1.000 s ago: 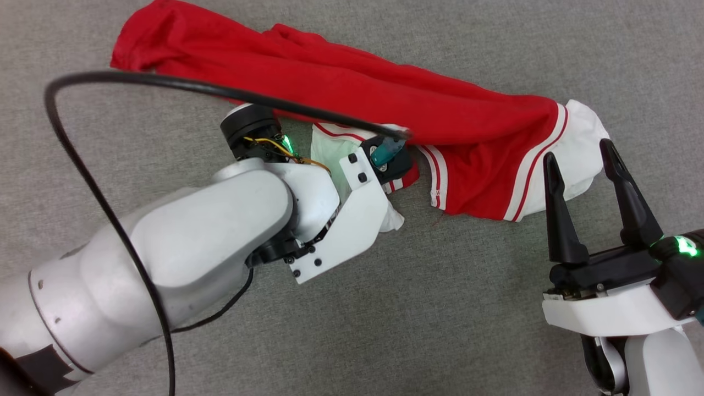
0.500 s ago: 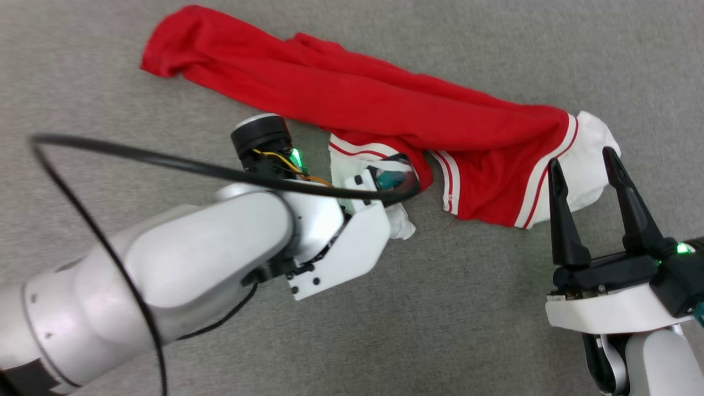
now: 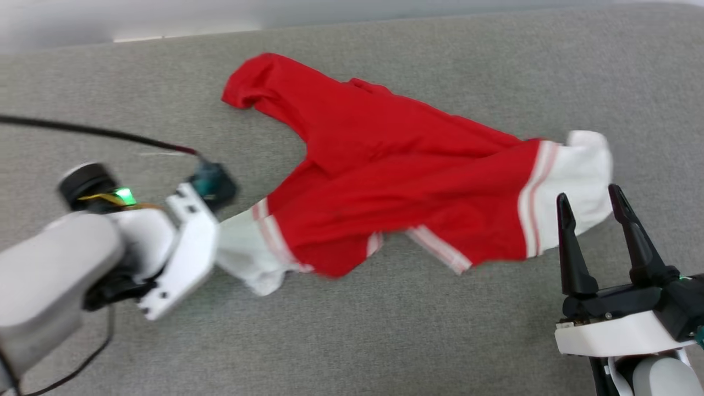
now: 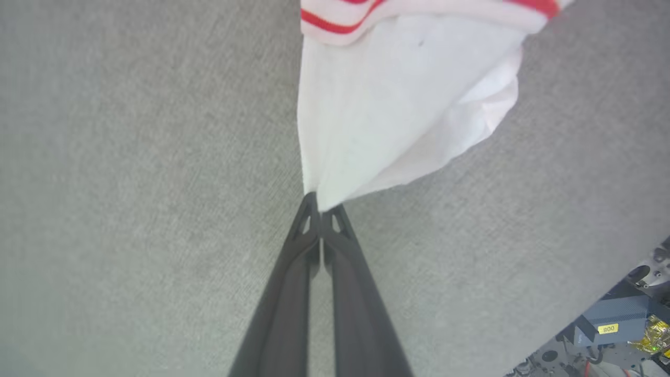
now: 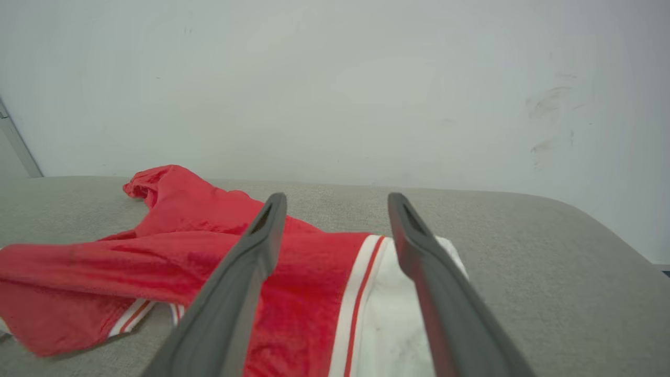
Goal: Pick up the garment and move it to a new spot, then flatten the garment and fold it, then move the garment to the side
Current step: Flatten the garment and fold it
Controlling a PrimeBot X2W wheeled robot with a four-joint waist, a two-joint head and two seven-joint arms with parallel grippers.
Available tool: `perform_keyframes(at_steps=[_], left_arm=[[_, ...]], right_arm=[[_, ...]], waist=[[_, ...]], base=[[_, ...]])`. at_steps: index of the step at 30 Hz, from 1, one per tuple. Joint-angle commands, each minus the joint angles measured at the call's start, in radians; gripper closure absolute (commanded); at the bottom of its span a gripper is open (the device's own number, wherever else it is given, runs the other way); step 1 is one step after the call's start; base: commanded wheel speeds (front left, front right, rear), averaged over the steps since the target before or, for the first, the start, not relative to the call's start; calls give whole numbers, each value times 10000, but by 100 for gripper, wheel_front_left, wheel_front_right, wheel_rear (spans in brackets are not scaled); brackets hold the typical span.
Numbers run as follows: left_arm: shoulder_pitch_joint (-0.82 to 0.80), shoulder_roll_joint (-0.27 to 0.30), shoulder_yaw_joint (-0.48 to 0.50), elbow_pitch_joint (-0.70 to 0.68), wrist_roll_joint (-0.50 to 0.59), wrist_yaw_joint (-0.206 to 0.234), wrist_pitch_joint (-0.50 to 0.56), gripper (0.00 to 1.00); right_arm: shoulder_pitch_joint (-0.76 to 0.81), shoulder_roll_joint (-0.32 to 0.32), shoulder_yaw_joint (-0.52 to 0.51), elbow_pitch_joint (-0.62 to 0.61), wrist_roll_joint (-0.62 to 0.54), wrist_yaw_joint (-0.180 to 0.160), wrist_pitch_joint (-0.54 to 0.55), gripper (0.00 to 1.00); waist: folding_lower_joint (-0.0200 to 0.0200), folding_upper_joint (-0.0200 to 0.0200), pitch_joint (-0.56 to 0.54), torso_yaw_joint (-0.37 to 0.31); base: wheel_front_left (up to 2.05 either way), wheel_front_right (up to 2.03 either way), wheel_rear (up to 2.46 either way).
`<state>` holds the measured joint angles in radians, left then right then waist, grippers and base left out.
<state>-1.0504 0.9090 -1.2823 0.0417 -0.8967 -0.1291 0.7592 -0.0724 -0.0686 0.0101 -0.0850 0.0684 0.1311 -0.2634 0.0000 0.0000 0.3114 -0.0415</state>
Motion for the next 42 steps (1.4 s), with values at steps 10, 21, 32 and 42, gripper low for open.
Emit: perform_keyframes(at_steps=[10, 21, 32, 42], left_arm=[[608, 488, 141, 2481, -517, 156, -661, 100], [-533, -139, 543, 1624, 630, 373, -2430, 0], [140, -721, 235, -881, -849, 163, -615, 0], [704, -1248, 77, -179, -790, 20, 12, 0]], right_arm=[[275, -216, 3, 169, -17, -7, -18, 0], [681, -42, -73, 376, 51, -7, -18, 0], [496, -76, 16, 202, 104, -7, -18, 0], [-45, -133, 191, 129, 185, -7, -18, 0]], waist=[[0, 0, -263, 234], [0, 0, -1059, 425], [0, 0, -798, 150], [0, 0, 51, -265]], base=[[0, 0, 0], [0, 0, 0], [0, 0, 0], [0, 0, 0]])
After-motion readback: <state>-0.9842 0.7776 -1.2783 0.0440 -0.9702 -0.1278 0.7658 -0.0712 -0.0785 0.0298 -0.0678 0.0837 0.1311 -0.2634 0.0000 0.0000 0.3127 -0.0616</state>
